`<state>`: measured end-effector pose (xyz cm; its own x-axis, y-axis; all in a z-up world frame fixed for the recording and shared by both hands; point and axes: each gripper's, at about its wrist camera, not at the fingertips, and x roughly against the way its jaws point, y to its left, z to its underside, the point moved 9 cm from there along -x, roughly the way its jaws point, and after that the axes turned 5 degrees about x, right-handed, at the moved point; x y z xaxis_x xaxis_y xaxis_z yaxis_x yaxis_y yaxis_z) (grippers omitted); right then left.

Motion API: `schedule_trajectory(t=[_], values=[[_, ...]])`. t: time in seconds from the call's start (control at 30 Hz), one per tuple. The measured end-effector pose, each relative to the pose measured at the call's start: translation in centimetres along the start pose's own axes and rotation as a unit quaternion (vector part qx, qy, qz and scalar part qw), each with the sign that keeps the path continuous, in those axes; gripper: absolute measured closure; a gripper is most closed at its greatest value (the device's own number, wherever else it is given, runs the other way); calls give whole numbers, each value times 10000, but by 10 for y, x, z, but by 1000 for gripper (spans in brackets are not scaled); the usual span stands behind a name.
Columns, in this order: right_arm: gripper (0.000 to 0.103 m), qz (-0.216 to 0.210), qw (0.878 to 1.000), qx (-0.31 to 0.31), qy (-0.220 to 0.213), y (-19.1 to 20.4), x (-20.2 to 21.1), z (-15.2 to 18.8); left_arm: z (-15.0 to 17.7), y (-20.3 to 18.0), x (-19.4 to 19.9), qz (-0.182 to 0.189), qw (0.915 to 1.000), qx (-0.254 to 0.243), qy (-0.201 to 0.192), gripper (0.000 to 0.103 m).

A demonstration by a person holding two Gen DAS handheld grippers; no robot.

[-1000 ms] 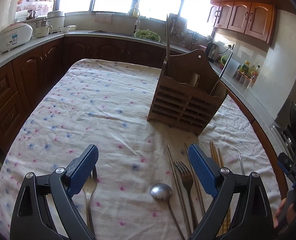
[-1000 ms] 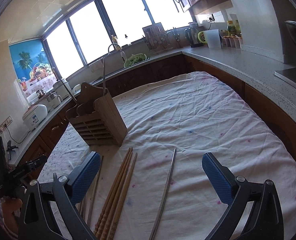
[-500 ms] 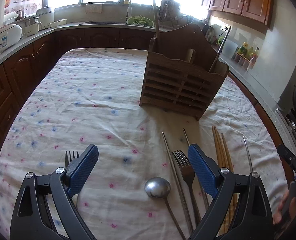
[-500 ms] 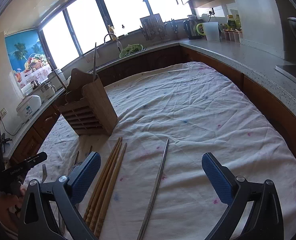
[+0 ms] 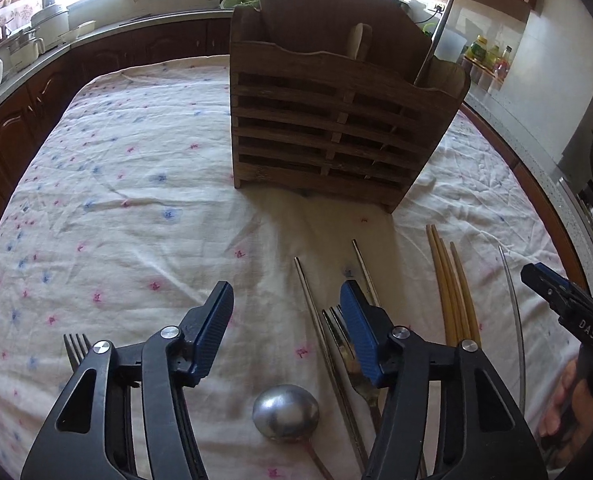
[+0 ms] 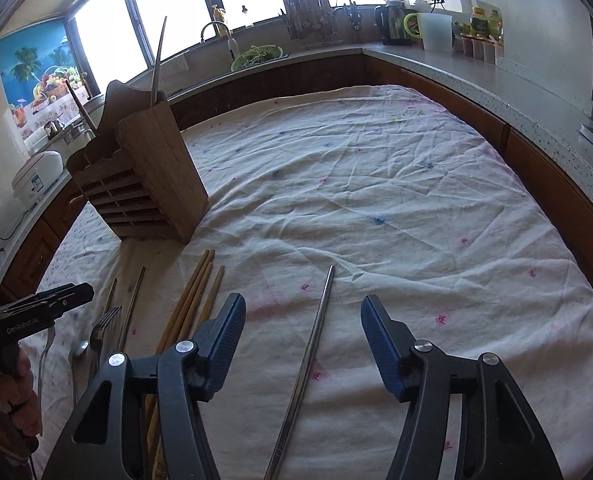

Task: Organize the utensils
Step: 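Close the left gripper on a steel chopstick while the right gripper grasps another steel chopstick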

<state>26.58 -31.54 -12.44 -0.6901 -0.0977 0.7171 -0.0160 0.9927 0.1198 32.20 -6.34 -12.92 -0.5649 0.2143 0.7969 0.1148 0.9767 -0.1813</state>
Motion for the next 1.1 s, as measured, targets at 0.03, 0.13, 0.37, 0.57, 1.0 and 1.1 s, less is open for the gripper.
schedule_trajectory(t=[0.03,0.13,0.37,0.57,1.0,1.1], values=[[50,16,10000,-6,43,-1,-3,0,1,-1,-3,-7,10000,-29,67,58],[54,85,9998,25,165,-4,-12,0,3,-4,-13,56,9996,-81,270,71],[68,356,9977,297,485,-1,-34,1,5,-15,-25,-124,9988,-343,333,81],[96,530,9953,614,527,4,-39,0,5,-20,-28,-229,9979,-548,249,95],[99,-336,9993,137,100,31,-1,-19,-6,-7,8,267,9991,-317,-17,103],[99,-407,9990,173,-38,39,12,-28,-6,-5,10,333,9991,-255,80,103]])
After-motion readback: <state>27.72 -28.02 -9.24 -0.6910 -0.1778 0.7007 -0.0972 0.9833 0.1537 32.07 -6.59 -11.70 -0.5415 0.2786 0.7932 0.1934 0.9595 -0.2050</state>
